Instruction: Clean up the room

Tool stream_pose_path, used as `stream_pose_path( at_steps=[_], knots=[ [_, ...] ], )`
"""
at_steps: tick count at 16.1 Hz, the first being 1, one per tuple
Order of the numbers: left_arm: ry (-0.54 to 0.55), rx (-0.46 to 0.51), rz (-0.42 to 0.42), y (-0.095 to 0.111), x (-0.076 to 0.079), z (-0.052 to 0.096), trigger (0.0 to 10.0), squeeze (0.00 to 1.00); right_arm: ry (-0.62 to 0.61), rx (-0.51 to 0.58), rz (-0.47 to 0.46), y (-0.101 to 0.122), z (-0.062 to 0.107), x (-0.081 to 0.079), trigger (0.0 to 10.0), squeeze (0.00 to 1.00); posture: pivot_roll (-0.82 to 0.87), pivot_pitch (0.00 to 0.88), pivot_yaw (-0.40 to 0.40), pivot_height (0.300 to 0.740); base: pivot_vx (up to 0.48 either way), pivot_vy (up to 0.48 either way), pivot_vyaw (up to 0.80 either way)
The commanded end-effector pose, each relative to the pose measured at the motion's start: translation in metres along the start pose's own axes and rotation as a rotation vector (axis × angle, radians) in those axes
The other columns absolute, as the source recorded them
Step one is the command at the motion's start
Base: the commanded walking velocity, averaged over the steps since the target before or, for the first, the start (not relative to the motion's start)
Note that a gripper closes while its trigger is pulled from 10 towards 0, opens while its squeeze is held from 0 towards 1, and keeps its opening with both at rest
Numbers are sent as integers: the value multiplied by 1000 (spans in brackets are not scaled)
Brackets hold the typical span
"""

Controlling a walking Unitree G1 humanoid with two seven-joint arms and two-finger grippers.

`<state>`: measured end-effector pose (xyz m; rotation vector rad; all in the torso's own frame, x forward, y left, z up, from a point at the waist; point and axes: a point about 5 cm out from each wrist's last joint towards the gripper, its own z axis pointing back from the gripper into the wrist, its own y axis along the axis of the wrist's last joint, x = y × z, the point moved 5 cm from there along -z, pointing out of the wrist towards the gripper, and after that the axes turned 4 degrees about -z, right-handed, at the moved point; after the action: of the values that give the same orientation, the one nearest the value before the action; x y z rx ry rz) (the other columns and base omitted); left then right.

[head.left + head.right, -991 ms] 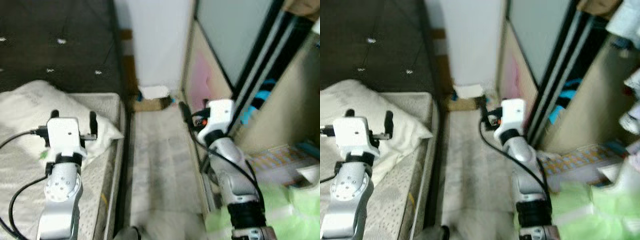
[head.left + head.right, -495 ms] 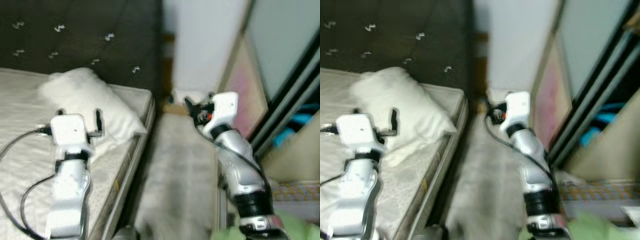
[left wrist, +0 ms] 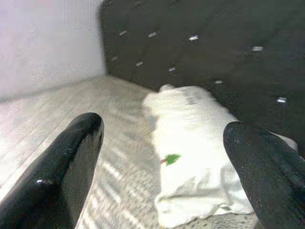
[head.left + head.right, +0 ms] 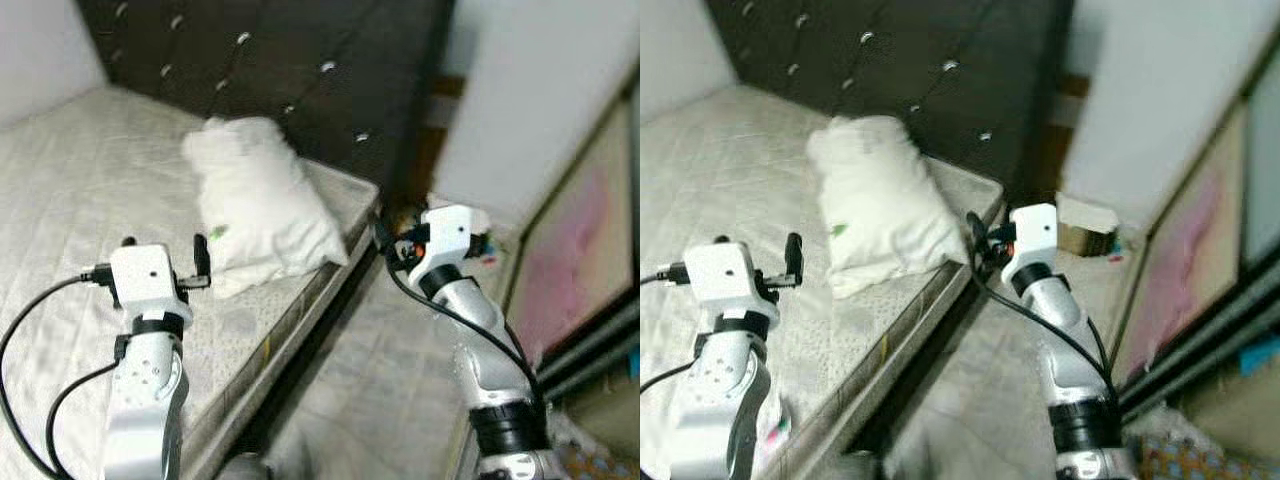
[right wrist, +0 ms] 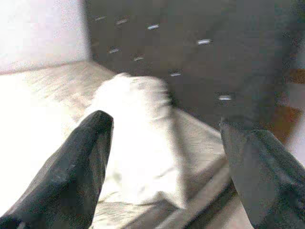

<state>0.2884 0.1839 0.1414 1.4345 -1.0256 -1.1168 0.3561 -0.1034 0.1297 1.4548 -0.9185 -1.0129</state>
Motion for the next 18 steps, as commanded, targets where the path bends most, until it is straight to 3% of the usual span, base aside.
stream_pose_path(
  at_steps=[1,4,8,18],
  knots=[
    [26,-13,12,-4,-3,2,10000,0,64,35,0,11,-5,-17,10000,0,105,0,-90,740,0,0,788],
    [-26,-30,42,-8,9,10,10000,0,41,2,-61,-3,-6,-24,10000,0,122,0,-81,740,0,0,792],
    [-50,-21,59,-4,15,8,10000,0,43,12,-59,-2,-6,-24,10000,0,114,1,-63,740,0,0,792],
    [-58,-15,85,1,15,10,10000,0,34,12,-68,0,-8,-23,10000,0,118,41,-66,740,0,0,790]
  ],
)
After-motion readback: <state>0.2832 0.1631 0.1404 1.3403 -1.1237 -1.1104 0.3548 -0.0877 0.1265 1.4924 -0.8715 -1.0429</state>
